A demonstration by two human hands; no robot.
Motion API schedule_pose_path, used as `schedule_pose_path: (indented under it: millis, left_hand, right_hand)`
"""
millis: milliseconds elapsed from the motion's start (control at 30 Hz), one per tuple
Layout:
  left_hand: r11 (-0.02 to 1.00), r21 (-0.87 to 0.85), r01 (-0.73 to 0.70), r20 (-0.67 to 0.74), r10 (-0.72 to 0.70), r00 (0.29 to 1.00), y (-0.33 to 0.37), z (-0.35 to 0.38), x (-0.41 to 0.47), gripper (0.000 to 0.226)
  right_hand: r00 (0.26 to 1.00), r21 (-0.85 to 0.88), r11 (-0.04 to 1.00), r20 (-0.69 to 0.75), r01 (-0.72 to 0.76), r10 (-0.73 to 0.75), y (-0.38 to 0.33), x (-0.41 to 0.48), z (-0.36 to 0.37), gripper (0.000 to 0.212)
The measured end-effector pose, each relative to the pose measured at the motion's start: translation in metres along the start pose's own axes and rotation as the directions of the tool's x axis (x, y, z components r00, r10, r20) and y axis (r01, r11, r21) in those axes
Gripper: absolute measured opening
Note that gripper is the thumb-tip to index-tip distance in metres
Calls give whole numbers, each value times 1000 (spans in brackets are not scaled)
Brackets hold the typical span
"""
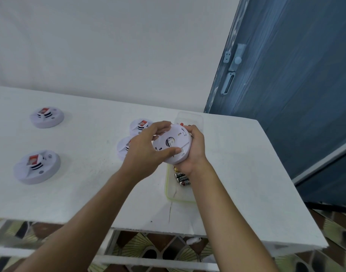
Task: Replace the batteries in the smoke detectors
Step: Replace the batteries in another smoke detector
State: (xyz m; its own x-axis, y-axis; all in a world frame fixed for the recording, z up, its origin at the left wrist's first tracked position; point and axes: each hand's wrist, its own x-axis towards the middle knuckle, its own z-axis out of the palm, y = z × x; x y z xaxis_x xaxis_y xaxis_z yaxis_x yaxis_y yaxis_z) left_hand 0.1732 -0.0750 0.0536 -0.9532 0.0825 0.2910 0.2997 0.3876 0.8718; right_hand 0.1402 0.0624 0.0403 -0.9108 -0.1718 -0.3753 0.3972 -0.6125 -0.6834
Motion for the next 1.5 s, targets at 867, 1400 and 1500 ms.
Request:
schedule_pose_path:
  millis: [867,1400,1500]
  left_hand:
    - [998,48,-32,99,27,995,-17,3,6,57]
    - [963,130,-237,202,208,957,-23,-5,2,46]
    - [966,132,-222,209,192,959,-26,-8,3,38]
  right_hand:
    - [1000,-42,999,-28,-14,13,-4,-3,5,52]
    - [984,-51,983,-7,-179,179,-7,-5,-2,45]
    - [974,6,975,-46,-220,220,-4,-4,-2,39]
